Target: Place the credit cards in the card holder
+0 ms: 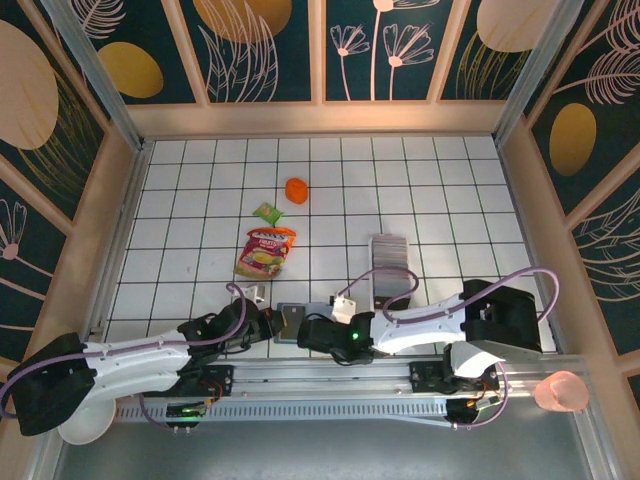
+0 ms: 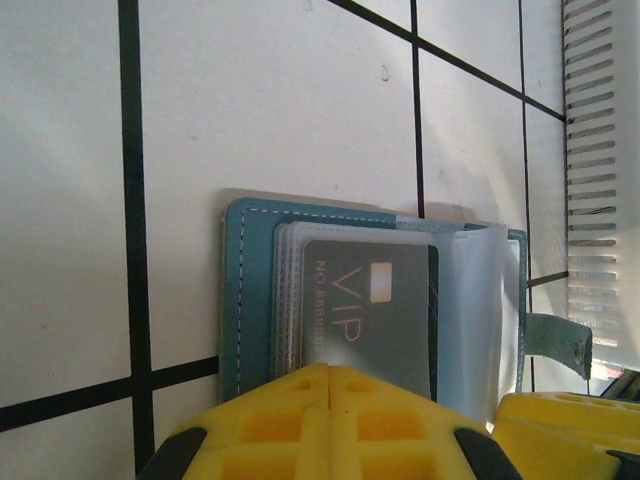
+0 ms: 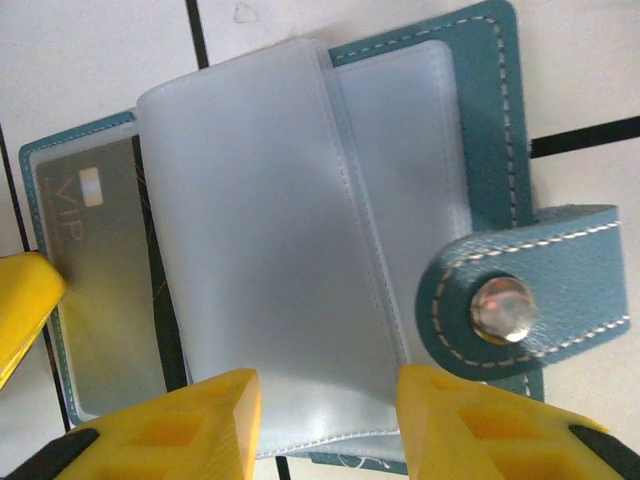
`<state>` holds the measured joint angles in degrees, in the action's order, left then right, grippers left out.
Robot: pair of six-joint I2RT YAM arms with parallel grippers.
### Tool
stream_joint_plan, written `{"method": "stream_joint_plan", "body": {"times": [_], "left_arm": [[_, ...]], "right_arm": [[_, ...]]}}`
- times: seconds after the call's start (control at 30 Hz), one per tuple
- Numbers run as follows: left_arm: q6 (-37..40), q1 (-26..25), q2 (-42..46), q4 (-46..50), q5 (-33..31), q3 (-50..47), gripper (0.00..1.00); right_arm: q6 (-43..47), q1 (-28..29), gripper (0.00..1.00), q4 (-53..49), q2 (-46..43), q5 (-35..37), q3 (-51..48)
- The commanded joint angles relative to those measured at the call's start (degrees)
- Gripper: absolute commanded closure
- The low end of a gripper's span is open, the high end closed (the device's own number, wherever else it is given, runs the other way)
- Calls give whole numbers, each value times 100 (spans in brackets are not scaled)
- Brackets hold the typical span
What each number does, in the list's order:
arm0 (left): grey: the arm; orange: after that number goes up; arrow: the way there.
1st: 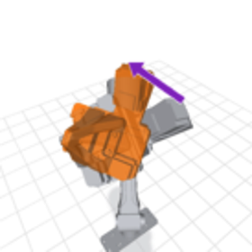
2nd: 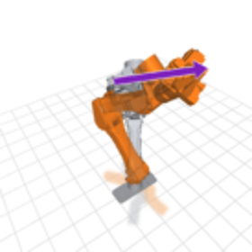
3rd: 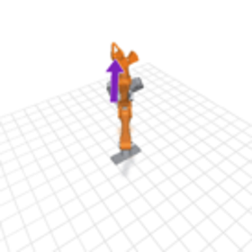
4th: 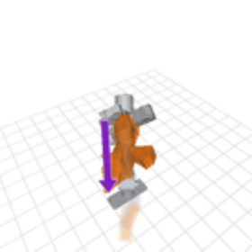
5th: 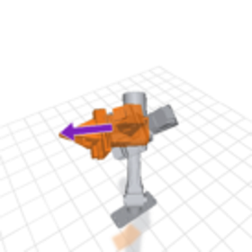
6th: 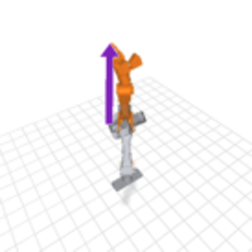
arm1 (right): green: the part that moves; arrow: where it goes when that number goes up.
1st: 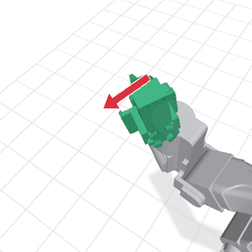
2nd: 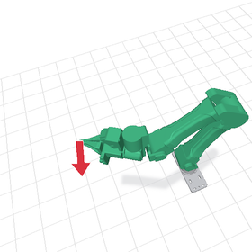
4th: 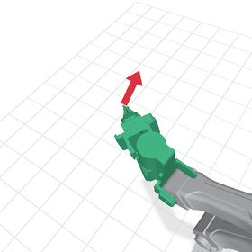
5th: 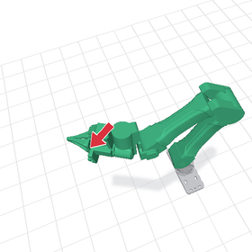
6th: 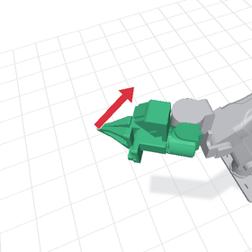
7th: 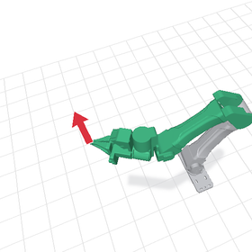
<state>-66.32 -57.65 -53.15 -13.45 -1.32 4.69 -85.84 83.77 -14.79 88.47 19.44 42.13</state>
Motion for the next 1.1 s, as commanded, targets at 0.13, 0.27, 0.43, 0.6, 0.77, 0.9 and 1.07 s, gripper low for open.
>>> {"method": "stream_joint_plan", "body": {"times": [0.13, 0.27, 0.43, 0.6, 0.77, 0.9, 1.07], "left_arm": [[-85, -5, 102, 214, 71, -144, 100], [-93, -3, 138, 233, 63, -152, 100], [-100, -8, 173, 259, 53, -161, 100], [-114, -9, 207, 264, 36, -182, 100], [-132, -8, 233, 275, 44, -196, 100], [-126, -5, 267, 313, 28, -201, 100], [-135, -9, 300, 339, 2, -187, 100]], "right_arm": [[220, -68, 59, 48, 261, -17, 214], [268, -69, 59, 240, 235, 6, 193], [271, -116, 58, 611, 245, -70, 94], [296, -185, 55, 798, 285, -110, 59], [380, -222, 55, 985, 284, -96, 77], [498, -212, 55, 1051, 266, -56, 163], [564, -210, 55, 1377, 226, -20, 96]]}}
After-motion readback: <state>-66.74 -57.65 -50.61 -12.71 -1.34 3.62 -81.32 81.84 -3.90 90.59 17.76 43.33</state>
